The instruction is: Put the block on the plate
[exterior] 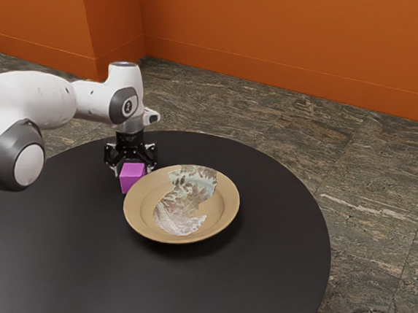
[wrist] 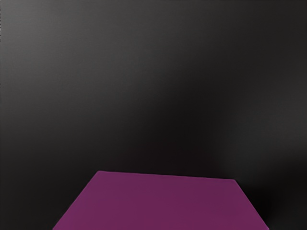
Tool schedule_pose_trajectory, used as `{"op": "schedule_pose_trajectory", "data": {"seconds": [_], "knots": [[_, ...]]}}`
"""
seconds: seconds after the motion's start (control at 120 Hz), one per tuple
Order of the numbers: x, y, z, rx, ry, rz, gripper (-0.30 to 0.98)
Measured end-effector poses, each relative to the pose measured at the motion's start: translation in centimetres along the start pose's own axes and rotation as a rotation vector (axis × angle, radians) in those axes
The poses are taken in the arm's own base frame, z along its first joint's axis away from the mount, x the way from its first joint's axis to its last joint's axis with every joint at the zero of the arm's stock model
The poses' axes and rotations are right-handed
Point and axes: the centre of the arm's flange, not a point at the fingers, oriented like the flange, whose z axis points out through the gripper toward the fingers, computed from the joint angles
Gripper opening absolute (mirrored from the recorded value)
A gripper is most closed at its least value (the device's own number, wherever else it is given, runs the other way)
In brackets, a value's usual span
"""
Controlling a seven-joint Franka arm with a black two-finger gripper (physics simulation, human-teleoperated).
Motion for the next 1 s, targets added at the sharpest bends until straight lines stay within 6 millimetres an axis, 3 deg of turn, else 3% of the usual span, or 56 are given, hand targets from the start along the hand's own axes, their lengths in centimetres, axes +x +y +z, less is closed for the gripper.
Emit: {"op": "schedule_pose_trajectory", "data": {"seconds": [0.075,0.225,0.425,0.642,0.858,1.0], "knots": [[0.0,0.0,0.3,0.000,-0.004,-0.005,0.67],[0.0,0.0,0.3,0.002,-0.002,-0.010,0.41],[0.1,-0.3,-0.7,0.004,0.013,-0.019,0.41],[-0.4,-0.8,-5.3,-0.013,0.049,-0.025,0.41],[-3.8,-0.1,-9.3,-0.027,0.048,-0.004,0.41],[-6.6,2.7,-10.4,-0.026,0.043,0.047,0.41]]}}
